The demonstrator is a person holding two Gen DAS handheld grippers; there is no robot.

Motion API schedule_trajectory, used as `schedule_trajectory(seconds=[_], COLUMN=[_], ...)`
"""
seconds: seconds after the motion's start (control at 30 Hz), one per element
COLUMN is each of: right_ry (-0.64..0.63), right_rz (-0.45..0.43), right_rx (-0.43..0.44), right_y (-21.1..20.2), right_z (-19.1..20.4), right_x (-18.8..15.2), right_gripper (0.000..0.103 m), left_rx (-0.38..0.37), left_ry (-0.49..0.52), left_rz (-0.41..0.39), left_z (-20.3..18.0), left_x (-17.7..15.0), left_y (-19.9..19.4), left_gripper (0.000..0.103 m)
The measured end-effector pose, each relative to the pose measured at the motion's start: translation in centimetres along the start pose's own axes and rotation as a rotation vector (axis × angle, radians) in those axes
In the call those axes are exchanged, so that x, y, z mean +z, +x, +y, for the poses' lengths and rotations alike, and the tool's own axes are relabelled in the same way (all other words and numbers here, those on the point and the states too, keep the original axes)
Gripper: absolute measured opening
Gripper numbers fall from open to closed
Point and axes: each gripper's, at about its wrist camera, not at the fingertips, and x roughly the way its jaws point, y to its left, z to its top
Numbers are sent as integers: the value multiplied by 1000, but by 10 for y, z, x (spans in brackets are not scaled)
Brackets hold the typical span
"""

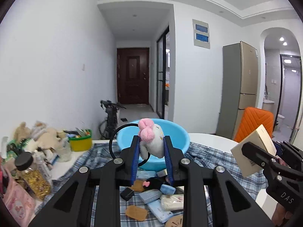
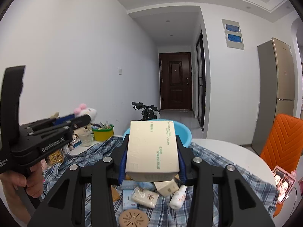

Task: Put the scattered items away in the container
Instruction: 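Lift the bunny plush and cream box up toward the blue basin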

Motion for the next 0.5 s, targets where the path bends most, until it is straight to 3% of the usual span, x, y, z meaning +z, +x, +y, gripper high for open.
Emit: schedule_trajectory(seconds=[0.1, 0.23, 0.37, 0.5], right_ry=[-1, -13, -8, -43], right_rz=[-11, -20, -5, 45], right_rx=[-12, -21, -23, -77], right_y=[19, 57, 112, 176], right_z=[-7, -16, -27, -29], right_x=[17, 47, 81, 113], right_gripper=[41, 41, 41, 40], left_rx=[-15, 18, -62, -74], left_ry=[-10, 53, -6, -30], left_rz=[7, -49, -7, 66], left_z=[3, -2, 7, 19], left_x=[14, 39, 78, 118], left_y=[26, 66, 121, 190], left_gripper=[26, 26, 26, 26])
